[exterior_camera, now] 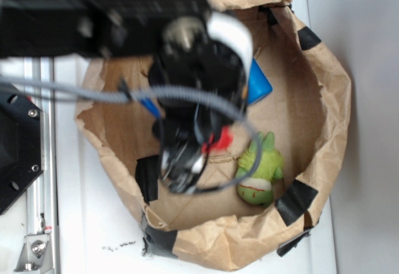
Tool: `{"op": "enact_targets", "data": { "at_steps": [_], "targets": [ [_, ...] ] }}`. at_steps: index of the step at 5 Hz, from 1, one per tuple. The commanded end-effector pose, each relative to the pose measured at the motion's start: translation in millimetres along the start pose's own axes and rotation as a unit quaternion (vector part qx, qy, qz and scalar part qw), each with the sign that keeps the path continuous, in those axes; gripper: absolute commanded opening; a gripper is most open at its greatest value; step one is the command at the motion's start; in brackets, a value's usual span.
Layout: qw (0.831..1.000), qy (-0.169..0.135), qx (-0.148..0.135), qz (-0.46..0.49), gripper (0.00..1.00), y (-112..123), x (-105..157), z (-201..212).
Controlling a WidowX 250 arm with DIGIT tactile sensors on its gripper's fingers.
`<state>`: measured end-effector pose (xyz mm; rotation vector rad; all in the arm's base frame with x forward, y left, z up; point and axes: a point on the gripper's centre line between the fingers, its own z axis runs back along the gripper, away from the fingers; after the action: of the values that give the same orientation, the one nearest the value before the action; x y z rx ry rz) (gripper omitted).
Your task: Grab the red paper.
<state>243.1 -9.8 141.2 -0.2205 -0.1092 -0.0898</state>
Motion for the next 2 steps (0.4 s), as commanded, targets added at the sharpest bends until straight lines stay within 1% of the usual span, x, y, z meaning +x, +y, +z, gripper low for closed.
{"op": "enact_targets", "data": {
  "at_steps": [1,2],
  "targets": [
    [0.989,-0.034,0.111,0.087,0.0,-1.9,10.5,42.4],
    [0.983,-0.009,0.123,0.137,0.0,2.0,9.6,52.3]
  ]
}}
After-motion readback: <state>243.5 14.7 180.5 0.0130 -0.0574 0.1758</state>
